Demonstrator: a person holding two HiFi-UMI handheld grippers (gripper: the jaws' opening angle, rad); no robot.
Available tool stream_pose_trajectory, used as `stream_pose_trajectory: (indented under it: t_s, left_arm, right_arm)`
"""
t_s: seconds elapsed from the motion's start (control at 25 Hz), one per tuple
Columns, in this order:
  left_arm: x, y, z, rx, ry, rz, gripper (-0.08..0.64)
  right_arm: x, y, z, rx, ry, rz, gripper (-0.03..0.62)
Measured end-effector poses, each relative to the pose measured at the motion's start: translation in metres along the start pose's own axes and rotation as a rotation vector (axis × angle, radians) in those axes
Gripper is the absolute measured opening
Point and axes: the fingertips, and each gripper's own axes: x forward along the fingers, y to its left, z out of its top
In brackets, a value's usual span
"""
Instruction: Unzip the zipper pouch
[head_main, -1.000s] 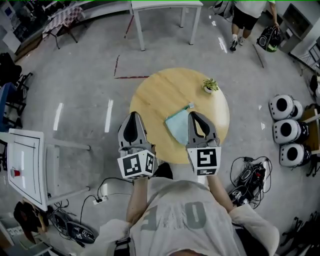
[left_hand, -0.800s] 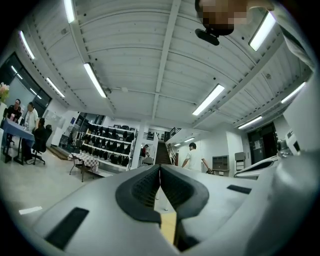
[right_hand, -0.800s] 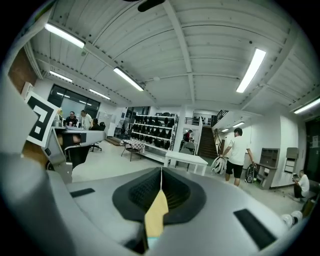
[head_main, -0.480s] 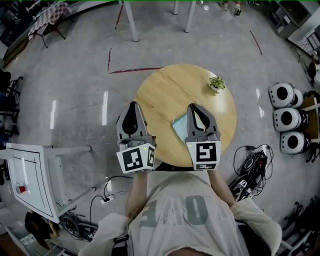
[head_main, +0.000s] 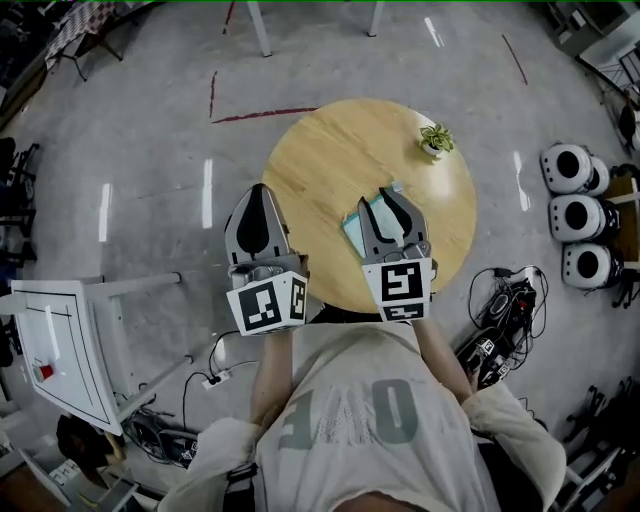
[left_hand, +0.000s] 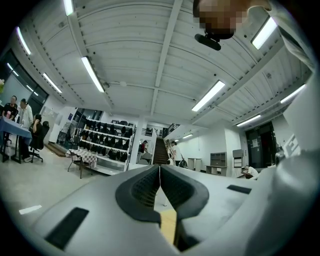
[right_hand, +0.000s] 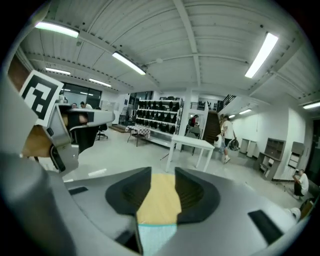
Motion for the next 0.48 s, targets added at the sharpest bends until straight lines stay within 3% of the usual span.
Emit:
stream_pose_trajectory:
  t_s: [0.04,0.12,0.32,0.48]
  left_arm:
    - [-0.001,0.001,-0.003,0.000,0.005,0.001,0.029]
    - [-0.002,0.005,-0.009,-0.002,0.019,0.006,0.029]
    - [-0.005,0.017,-0.029,0.001,0.059,0.025,0.029]
    - [-0.008,0.029,-0.045,0.002,0.095,0.048,0.029]
  right_arm:
    - [0.004,0.007,-0.011,-0.004,0.042,0.025,0.174]
    - [0.013,0.020,-0.035,-0.028,0.129,0.056,0.236]
    - [0.042,0.045,-0.111,-0.118,0.341,0.066,0.237]
    - [0.057,0.064,-0.158,-0.158,0.480,0.091,0.188]
